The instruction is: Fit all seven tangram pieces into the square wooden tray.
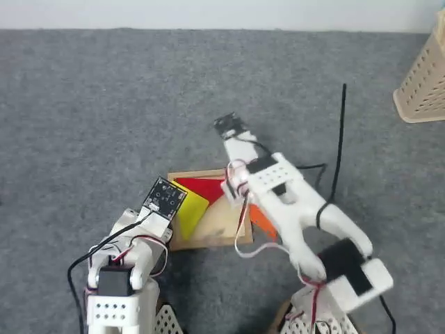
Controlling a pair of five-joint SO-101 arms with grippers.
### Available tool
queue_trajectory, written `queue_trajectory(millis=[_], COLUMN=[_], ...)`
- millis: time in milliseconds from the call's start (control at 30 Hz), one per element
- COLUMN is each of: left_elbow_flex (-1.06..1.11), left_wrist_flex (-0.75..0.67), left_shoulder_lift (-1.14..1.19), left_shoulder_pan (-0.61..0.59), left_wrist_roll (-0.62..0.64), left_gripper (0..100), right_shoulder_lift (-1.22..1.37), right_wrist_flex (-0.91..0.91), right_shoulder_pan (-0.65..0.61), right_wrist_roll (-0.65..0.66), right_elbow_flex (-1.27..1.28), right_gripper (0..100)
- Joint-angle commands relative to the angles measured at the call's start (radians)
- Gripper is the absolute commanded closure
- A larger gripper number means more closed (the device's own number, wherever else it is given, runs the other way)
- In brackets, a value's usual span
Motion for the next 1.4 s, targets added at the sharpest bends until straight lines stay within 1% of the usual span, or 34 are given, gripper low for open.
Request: queue_trajectory(millis=[0,67,233,367,467,633,800,1000,1167,1267,1367], left_elbow_flex=[-0.012,-0.012,-0.012,-0.012,-0.012,-0.012,-0.012,-0.012,-0.012,-0.012,-0.012], left_wrist_flex=[-0.002,-0.002,-0.002,-0.002,-0.002,-0.002,-0.002,-0.002,-0.002,-0.002,-0.002], left_shoulder_lift=[-0.021,-0.021,-0.021,-0.021,-0.021,-0.021,-0.021,-0.021,-0.021,-0.021,-0.021], left_shoulder_pan=[-0.005,-0.005,-0.005,-0.005,-0.005,-0.005,-0.005,-0.005,-0.005,-0.005,-0.005], left_wrist_roll=[0.011,0.011,0.011,0.011,0.011,0.011,0.011,0.011,0.011,0.011,0.011], left_gripper=[88,88,88,88,88,88,88,88,88,88,88], right_shoulder_lift=[0.05,0.074,0.087,0.087,0.084,0.085,0.094,0.099,0.127,0.104,0.007], right_wrist_flex=[-0.015,-0.015,-0.015,-0.012,0.044,0.145,0.165,0.122,0.038,0.074,0.159], right_shoulder_pan=[0.077,0.101,0.173,0.193,0.183,0.107,0.03,0.027,0.012,0.016,0.027], right_wrist_roll=[-0.029,-0.031,-0.081,-0.086,-0.087,-0.083,-0.08,-0.071,0.012,0.02,0.02], right_elbow_flex=[-0.086,-0.103,-0.12,-0.121,-0.16,-0.287,-0.305,-0.288,-0.249,-0.258,-0.276], right_gripper=[92.8,92.8,92.8,92.8,92.5,92.4,92.4,92.4,92.4,92.4,92.4])
